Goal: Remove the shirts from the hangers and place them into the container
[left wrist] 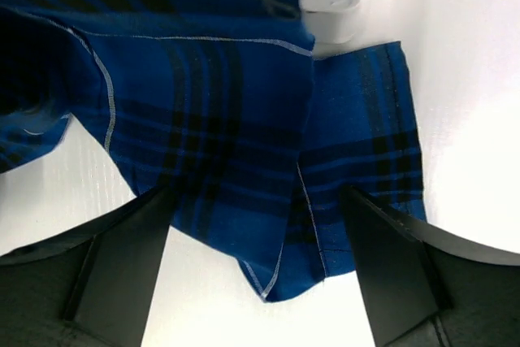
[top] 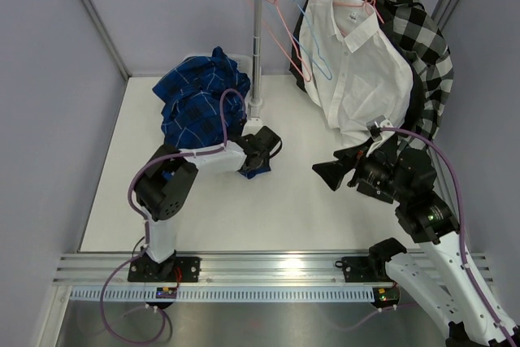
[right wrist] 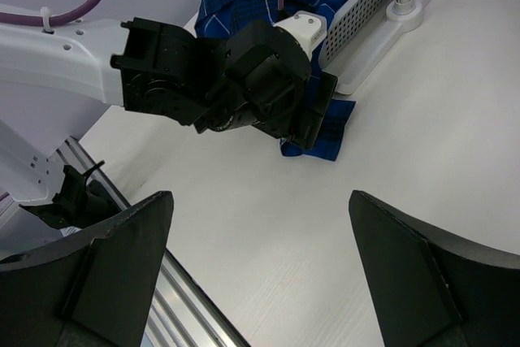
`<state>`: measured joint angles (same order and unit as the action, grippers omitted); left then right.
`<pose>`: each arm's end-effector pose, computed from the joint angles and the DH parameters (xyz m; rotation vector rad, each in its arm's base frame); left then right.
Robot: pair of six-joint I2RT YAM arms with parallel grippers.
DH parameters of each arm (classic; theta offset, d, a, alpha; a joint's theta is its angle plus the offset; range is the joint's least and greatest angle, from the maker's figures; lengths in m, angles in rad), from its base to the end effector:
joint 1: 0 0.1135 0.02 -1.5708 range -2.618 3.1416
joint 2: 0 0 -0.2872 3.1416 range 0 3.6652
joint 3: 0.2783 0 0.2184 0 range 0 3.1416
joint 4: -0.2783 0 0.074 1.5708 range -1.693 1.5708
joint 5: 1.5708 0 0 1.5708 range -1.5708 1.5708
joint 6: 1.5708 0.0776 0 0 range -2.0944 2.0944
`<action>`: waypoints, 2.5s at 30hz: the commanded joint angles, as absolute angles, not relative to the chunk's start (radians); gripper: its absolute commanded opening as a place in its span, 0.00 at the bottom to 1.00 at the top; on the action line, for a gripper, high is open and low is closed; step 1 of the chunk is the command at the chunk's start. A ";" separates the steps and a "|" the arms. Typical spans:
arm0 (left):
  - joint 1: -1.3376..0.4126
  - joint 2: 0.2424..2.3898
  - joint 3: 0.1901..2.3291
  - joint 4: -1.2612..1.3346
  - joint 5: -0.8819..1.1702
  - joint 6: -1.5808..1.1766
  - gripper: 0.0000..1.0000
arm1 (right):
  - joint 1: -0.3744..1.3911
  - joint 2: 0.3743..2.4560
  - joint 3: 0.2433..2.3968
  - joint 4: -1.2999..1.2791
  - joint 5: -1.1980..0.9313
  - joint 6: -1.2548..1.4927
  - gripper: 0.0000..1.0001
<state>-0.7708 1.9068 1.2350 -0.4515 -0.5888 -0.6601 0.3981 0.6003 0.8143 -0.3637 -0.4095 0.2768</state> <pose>0.3000 -0.2313 0.1760 -0.0328 2.4274 0.1928 0.0978 0.0746 0.3573 -0.4195 1.7333 0.8441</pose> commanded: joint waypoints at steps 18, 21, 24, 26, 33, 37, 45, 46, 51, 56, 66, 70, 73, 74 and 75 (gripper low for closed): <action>-0.719 1.746 1.288 -0.494 -0.814 -0.456 0.00 | 0.396 0.597 0.811 -0.330 -0.419 0.278 0.99; -0.712 1.698 1.386 -0.489 -0.929 -0.293 0.00 | 0.396 0.598 0.813 -0.331 -0.419 0.278 0.99; -0.681 1.693 1.483 -0.474 -0.988 -0.143 0.00 | 0.396 0.601 0.813 -0.331 -0.420 0.278 0.99; -0.638 1.709 1.571 -0.410 -0.976 -0.039 0.00 | 0.396 0.604 0.813 -0.330 -0.420 0.278 0.99; -0.503 1.891 1.888 -0.305 -0.893 0.146 0.00 | 0.396 0.626 0.815 -0.339 -0.411 0.273 0.99; -0.437 2.055 2.035 -0.307 -0.787 0.155 0.01 | 0.394 0.637 0.816 -0.344 -0.394 0.270 0.99; -0.391 2.270 2.059 -0.403 -0.528 -0.038 0.02 | 0.396 0.689 0.824 -0.350 -0.380 0.264 0.99; -0.379 2.284 2.062 -0.420 -0.500 -0.072 0.03 | 0.396 0.690 0.824 -0.345 -0.380 0.264 0.99; -0.373 2.345 2.057 -0.534 -0.382 -0.129 0.10 | 0.396 0.704 0.821 -0.339 -0.380 0.265 0.99; -0.345 2.395 2.078 -0.641 -0.290 -0.192 0.23 | 0.396 0.701 0.819 -0.337 -0.380 0.265 0.99; -0.327 2.076 2.094 -0.649 -0.267 -0.241 0.79 | 0.396 0.675 0.818 -0.342 -0.380 0.267 0.99; -0.327 1.950 2.095 -0.650 -0.227 -0.248 0.88 | 0.396 0.658 0.819 -0.350 -0.376 0.267 0.99; -0.327 1.833 2.059 -0.649 -0.203 -0.279 0.97 | 0.396 0.650 0.821 -0.351 -0.377 0.268 0.99; -0.327 1.803 2.042 -0.649 -0.195 -0.287 0.98 | 0.396 0.647 0.821 -0.351 -0.379 0.267 0.99; -0.327 1.736 2.019 -0.647 -0.198 -0.302 0.99 | 0.396 0.646 0.821 -0.351 -0.379 0.267 0.99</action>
<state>-0.3290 1.8950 2.0556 -0.6548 -0.2470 -0.2577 0.3981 0.6563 0.8127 -0.3641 -0.4007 0.2764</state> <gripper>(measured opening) 0.977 0.993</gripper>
